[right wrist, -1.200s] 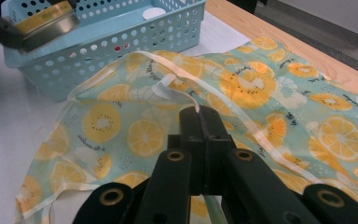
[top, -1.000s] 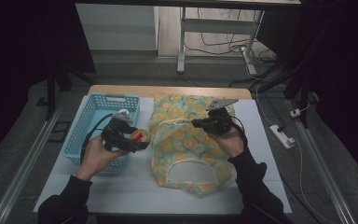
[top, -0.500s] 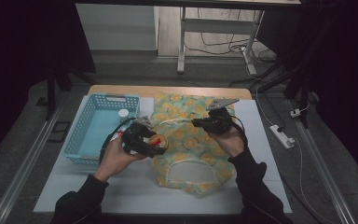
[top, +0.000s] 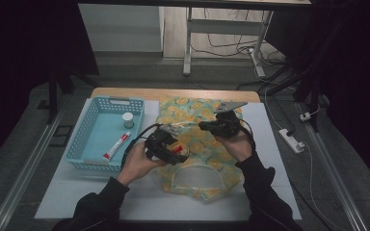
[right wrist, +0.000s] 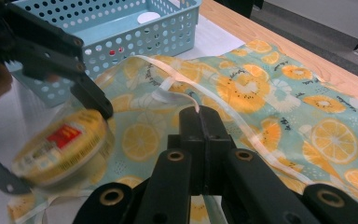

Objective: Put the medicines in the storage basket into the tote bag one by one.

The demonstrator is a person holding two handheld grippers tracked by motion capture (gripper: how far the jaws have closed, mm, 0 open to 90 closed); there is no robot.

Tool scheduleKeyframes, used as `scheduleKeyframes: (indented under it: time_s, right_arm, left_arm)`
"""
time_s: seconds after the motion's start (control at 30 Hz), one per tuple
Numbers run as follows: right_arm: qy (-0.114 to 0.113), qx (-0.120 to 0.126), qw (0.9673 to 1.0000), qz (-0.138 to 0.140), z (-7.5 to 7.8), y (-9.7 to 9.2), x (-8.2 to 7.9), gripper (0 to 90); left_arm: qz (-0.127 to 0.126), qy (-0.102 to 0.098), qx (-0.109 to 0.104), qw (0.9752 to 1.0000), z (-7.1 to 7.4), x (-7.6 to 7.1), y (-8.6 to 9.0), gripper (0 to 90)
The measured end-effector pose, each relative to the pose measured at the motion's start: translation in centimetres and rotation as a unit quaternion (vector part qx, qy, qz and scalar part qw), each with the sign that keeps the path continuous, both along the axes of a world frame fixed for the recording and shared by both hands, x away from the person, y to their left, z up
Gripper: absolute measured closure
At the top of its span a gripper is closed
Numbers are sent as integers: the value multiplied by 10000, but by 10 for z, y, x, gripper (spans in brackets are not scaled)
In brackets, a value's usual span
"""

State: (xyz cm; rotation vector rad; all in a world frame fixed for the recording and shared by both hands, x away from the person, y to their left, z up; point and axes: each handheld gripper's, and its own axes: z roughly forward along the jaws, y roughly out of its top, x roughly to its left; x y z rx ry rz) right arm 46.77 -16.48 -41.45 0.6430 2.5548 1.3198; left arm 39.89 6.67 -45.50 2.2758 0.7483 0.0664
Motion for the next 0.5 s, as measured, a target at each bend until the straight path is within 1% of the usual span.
scheduleKeyframes:
  time_s: [0.1, 0.3, 0.5]
  right_arm:
    - [-4, 10, 10000, -5, 0, 0, 0, 900]
    - [-27, 38, 10000, -17, 1, -1, 0, 900]
    - [-35, 48, 10000, -15, 1, -1, 0, 900]
  left_arm:
    - [-25, -30, 59, 10000, -2, 5, -8, 201]
    - [-7, -1, 15, 10000, -6, 15, -21, 201]
    - [61, 5, 53, 10000, -12, 25, -28, 201]
